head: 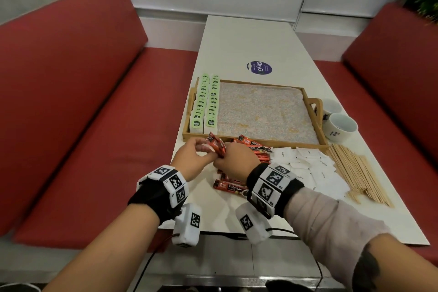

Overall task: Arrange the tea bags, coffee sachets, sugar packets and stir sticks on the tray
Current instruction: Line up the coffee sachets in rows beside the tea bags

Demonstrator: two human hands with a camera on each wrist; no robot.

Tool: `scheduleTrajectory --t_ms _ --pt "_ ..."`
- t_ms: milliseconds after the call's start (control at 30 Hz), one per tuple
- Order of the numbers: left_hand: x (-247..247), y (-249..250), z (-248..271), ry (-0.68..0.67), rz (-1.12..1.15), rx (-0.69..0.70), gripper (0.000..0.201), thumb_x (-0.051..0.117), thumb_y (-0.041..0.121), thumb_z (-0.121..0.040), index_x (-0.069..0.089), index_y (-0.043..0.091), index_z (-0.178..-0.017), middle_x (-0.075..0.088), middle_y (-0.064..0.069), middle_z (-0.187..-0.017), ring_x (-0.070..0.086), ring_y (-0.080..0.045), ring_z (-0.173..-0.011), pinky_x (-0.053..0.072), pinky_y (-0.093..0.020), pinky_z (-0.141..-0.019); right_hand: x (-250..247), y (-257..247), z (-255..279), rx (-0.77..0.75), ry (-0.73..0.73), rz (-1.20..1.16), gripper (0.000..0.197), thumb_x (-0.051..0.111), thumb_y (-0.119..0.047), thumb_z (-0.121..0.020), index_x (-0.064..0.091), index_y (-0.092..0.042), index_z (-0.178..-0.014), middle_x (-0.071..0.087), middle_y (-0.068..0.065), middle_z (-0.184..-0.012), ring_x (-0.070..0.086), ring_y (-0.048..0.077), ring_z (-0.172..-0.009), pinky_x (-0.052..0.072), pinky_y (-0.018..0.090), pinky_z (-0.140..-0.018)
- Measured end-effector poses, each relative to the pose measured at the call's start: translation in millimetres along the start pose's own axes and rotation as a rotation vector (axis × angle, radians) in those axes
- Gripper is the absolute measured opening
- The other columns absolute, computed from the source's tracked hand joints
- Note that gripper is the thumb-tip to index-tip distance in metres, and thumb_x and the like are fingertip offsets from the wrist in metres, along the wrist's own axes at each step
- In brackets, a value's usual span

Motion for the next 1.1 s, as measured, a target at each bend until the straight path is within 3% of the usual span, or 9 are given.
scheduleTrajectory --t_ms 200,300,400,500,567,833,967,1033,1100 --pt "3 20 6 -0.267 0.394 -0.204 0.042 0.045 0.047 -0.095 0.051 0.020 -0.125 0.059 -0.003 -0.114 0.063 -0.016 -0.093 0.053 -0.041 -0.079 -15 -17 2 0.033 0.143 -0.312 0.025 0.054 -0.026 -0.090 0.056 -0.020 -0.066 0.057 -0.001 -0.062 0.056 0.015 -0.054 0.039 0.020 -0.047" --pt "6 27 9 -0.344 0.559 -0.213 0.039 0.051 0.045 -0.090 0.054 0.019 -0.120 0.061 0.000 -0.097 0.063 -0.012 -0.071 0.053 -0.047 -0.077 -3 -34 1 0.157 0.036 -0.301 0.022 0.047 -0.026 -0.096 0.063 -0.011 -0.099 0.065 0.008 -0.094 0.065 0.020 -0.086 0.049 0.024 -0.053" --pt "5 32 6 -0.327 0.683 -0.229 0.042 0.063 0.036 -0.081 0.056 0.014 -0.116 0.061 -0.007 -0.099 0.061 -0.021 -0.080 0.053 -0.051 -0.079 -9 -31 -5 0.109 0.066 -0.380 0.016 0.051 -0.017 -0.094 0.056 -0.021 -0.109 0.059 0.005 -0.104 0.054 0.003 -0.075 0.044 0.010 -0.057" --pt "0 37 0 -0.326 0.746 -0.225 0.053 0.067 0.036 -0.076 0.055 0.014 -0.123 0.063 -0.010 -0.109 0.061 -0.028 -0.094 0.056 -0.050 -0.073 -26 -32 -6 0.003 0.054 -0.329 0.028 0.055 -0.011 -0.091 0.059 -0.005 -0.118 0.063 0.019 -0.113 0.062 0.027 -0.095 0.049 0.030 -0.080" --pt "-2 42 -2 -0.331 0.773 -0.196 0.052 0.066 0.036 -0.075 0.057 0.018 -0.123 0.065 -0.006 -0.111 0.062 -0.029 -0.098 0.056 -0.049 -0.070 -28 -40 -9 -0.047 0.060 -0.268 0.035 0.051 -0.011 -0.093 0.056 -0.003 -0.126 0.063 0.019 -0.118 0.061 0.032 -0.107 0.049 0.037 -0.092" --pt "-9 42 -14 -0.270 0.839 -0.136 0.021 0.054 0.027 -0.091 0.063 0.023 -0.110 0.062 -0.006 -0.116 0.059 -0.029 -0.103 0.053 -0.052 -0.076 -31 -49 -20 -0.152 0.032 -0.283 0.032 0.054 -0.010 -0.090 0.058 -0.007 -0.122 0.066 0.014 -0.109 0.063 0.026 -0.098 0.052 0.034 -0.086" --pt "-12 41 -20 -0.207 0.825 -0.122 0.042 0.054 0.028 -0.092 0.052 0.012 -0.130 0.065 -0.008 -0.108 0.062 -0.027 -0.095 0.054 -0.045 -0.067 -33 -46 -22 -0.111 0.053 -0.462 0.034 0.064 -0.006 -0.085 0.047 -0.008 -0.114 0.056 0.002 -0.103 0.056 0.012 -0.088 0.045 0.003 -0.066" --pt "-13 40 -24 -0.188 0.808 -0.121 0.044 0.052 0.029 -0.093 0.049 0.011 -0.133 0.065 -0.009 -0.108 0.063 -0.026 -0.093 0.054 -0.042 -0.064 -32 -45 -22 -0.076 0.063 -0.478 0.048 0.067 -0.012 -0.085 0.037 -0.004 -0.121 0.051 0.001 -0.103 0.052 0.006 -0.082 0.043 0.003 -0.057" --pt "-13 40 -28 -0.177 0.803 -0.124 0.042 0.050 0.030 -0.095 0.049 0.010 -0.132 0.065 -0.009 -0.106 0.063 -0.026 -0.092 0.052 -0.041 -0.063 -29 -42 -25 -0.068 0.079 -0.487 0.054 0.069 -0.018 -0.085 0.035 -0.004 -0.124 0.052 0.001 -0.106 0.055 0.009 -0.086 0.047 0.011 -0.061"
Point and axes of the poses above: each hand's wrist, its own z-axis away from the middle knuckle, its own x-axis out of the palm, y = z × x, the point moved 2 cm from there along -z, towards the middle knuckle
